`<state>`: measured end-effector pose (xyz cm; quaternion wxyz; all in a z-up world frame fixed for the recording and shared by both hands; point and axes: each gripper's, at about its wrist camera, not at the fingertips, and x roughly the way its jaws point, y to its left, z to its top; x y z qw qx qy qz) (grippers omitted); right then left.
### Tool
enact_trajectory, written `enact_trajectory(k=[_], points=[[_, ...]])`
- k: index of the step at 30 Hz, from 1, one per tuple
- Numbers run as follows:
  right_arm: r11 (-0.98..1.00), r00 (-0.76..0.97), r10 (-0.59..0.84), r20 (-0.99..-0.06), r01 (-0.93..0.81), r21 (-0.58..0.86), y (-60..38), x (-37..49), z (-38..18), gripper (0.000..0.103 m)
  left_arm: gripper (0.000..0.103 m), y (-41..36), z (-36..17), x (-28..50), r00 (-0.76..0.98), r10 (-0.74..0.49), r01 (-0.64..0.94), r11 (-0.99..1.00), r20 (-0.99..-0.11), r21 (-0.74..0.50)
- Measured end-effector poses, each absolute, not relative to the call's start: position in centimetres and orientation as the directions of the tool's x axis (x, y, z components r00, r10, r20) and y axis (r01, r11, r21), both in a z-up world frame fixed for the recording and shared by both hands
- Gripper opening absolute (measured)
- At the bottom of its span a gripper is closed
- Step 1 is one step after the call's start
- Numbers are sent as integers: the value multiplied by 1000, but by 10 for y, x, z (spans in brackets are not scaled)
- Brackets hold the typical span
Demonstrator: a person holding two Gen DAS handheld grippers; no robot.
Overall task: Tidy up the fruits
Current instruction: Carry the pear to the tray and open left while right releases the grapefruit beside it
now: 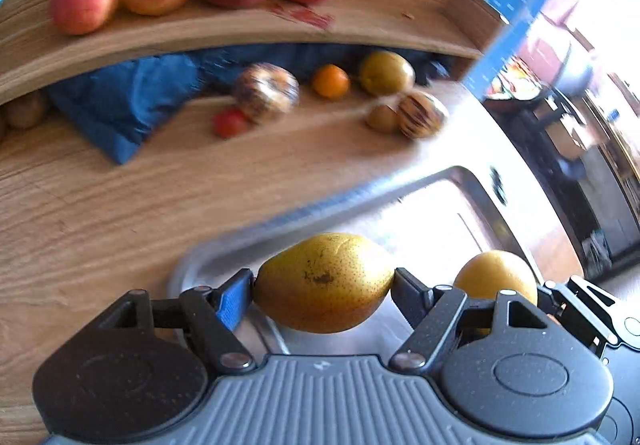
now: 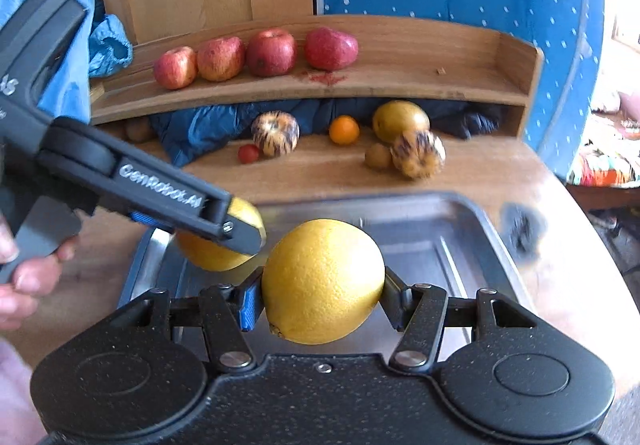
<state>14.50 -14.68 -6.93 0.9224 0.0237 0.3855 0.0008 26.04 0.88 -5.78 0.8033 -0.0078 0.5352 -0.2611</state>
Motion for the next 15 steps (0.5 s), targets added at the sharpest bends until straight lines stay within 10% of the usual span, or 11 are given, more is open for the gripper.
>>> enact_trajectory(k=[15], points=[[997,642,-47,-765,76,3,-160,107,-92,60,78,-18,-66,218,230,-425,486,830,-875,-275]])
